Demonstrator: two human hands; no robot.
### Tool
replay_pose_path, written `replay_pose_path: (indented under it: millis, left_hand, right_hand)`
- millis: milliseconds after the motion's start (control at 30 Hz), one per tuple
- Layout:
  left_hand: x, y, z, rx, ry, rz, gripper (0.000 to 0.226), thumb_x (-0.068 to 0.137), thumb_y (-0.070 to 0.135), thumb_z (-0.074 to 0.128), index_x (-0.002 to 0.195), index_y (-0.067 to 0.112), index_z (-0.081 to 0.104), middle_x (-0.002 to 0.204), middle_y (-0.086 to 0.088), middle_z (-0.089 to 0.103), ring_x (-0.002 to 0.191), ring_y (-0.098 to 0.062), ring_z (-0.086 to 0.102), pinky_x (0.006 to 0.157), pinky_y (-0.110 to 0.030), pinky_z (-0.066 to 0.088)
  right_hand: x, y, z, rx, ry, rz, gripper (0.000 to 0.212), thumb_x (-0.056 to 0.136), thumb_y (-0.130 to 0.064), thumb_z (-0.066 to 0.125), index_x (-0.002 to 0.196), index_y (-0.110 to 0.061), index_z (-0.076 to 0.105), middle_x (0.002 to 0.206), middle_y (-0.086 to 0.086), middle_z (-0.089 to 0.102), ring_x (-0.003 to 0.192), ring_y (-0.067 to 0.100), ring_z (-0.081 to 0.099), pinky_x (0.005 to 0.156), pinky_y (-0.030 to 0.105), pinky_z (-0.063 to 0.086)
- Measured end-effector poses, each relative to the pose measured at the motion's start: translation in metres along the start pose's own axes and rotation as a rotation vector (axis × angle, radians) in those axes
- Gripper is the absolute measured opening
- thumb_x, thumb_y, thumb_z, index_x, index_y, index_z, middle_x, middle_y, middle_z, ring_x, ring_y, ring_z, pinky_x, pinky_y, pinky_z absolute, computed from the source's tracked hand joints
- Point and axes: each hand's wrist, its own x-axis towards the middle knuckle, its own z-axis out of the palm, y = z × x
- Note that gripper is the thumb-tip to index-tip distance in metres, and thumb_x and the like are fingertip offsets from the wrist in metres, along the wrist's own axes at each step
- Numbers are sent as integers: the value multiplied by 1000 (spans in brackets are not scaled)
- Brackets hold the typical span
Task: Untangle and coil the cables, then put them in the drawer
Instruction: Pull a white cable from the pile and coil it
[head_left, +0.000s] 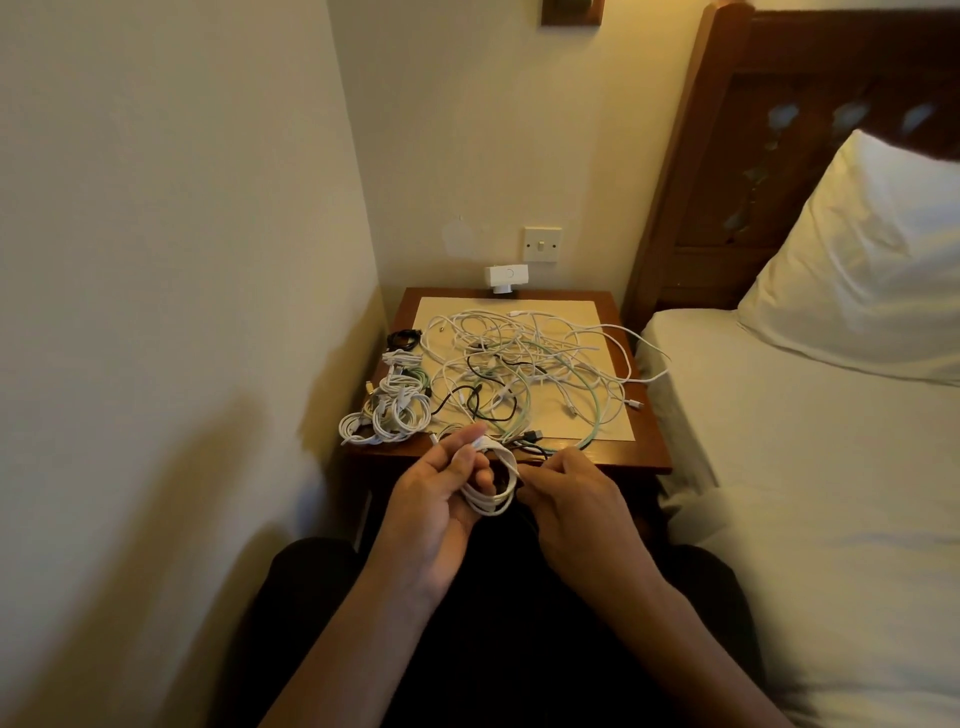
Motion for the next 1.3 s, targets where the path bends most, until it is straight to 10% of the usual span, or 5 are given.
replay_pose_path:
  millis: [233,467,667,933,1300]
  left_hand:
    - [-5,-8,2,-31,55,57,28,104,3,45,125,3,63,83,-11,62,69,-14,60,68,-24,59]
    - [-9,-21,5,-46,30,40,28,103,3,47,122,6,68,87,-10,68,77,-15,67,80,-31,54]
    - [-17,-31,-7,853,134,481,24,100,17,63,114,35,73,107,10,76,104,-7,70,86,-23,57]
    - [-2,-18,-19,947,30,362,29,99,13,65,112,38,72,106,5,76,99,-14,73,82,-44,63]
    - [-8,-11,-8,275,18,161,23,88,-5,65,110,2,65,91,-14,74,86,-25,75,80,-38,63]
  right_hand:
    - [-7,0,7,878,-46,424,30,100,-8,61,123,-25,71,109,-6,77,103,8,73,92,30,60]
    - [-3,3,17,907,115,427,31,87,-20,82,117,-22,75,105,-6,79,102,10,75,96,41,59]
    - [-3,5,13,1087,120,484,21,92,-8,73,112,-15,74,101,3,80,97,19,77,92,43,61]
    - [6,20,6,1470,-337,553,40,85,-11,67,124,-7,73,122,20,72,110,32,68,101,46,50]
    - [15,10,0,710,-95,352,36,85,-35,83,116,-29,66,103,-7,77,96,10,73,85,33,62]
